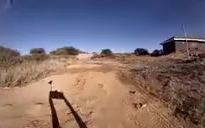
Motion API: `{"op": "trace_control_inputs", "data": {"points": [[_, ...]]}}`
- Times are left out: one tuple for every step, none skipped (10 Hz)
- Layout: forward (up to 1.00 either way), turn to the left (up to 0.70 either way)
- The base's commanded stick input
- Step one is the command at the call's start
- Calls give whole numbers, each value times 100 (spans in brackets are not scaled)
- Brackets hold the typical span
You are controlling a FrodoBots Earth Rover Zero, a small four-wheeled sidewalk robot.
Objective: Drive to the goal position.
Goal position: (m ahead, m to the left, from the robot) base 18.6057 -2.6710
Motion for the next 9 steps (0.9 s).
{"op": "trace_control_inputs", "data": {"points": [[50,-36],[50,-17],[50,0],[50,0],[50,-4],[50,-29],[50,-9],[50,0],[50,0]]}}
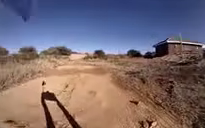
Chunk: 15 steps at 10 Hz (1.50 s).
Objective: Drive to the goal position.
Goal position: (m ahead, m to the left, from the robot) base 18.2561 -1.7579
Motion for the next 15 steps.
{"op": "trace_control_inputs", "data": {"points": [[50,0],[50,0],[50,0],[50,0],[50,0],[50,0],[50,0],[50,0],[50,0],[50,0],[50,0],[50,0],[50,0],[50,0],[50,0]]}}
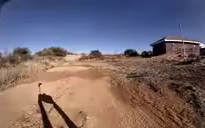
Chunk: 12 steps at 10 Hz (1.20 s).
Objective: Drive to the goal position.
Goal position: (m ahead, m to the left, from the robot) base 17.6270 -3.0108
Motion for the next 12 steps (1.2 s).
{"op": "trace_control_inputs", "data": {"points": [[50,0],[50,0],[50,0],[50,0],[50,0],[50,0],[50,0],[50,0],[50,0],[50,0],[50,0],[50,0]]}}
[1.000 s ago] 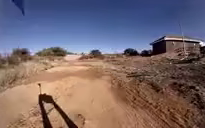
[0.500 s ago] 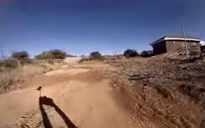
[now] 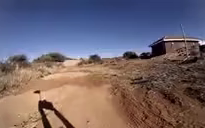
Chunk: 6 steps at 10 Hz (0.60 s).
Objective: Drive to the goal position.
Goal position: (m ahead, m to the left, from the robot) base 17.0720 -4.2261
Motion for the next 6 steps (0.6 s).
{"op": "trace_control_inputs", "data": {"points": [[50,0],[50,0],[50,0],[50,0],[50,0],[50,30]]}}
